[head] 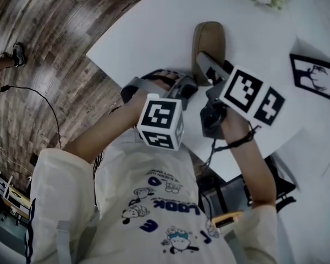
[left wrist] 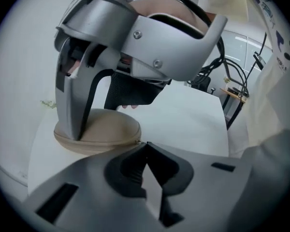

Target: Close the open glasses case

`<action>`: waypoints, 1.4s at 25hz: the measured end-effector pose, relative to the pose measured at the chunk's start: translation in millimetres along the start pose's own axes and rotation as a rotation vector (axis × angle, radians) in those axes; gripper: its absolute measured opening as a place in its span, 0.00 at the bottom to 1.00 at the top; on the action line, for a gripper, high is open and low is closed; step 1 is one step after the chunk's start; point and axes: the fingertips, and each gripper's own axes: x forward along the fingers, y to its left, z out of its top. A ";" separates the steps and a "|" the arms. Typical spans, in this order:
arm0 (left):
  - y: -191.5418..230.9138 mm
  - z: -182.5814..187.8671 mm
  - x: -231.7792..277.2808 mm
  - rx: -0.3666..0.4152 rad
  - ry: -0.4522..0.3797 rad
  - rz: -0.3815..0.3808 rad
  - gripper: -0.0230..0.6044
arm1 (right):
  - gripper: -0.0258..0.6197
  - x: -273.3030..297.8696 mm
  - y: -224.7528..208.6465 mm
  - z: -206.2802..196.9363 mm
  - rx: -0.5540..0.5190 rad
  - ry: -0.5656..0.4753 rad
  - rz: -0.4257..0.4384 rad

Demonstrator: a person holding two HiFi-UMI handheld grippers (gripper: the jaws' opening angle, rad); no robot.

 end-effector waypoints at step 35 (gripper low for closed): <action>133.2 -100.1 -92.6 -0.272 0.087 0.290 0.04 | 0.53 36.3 60.9 29.1 -2.003 0.039 -0.073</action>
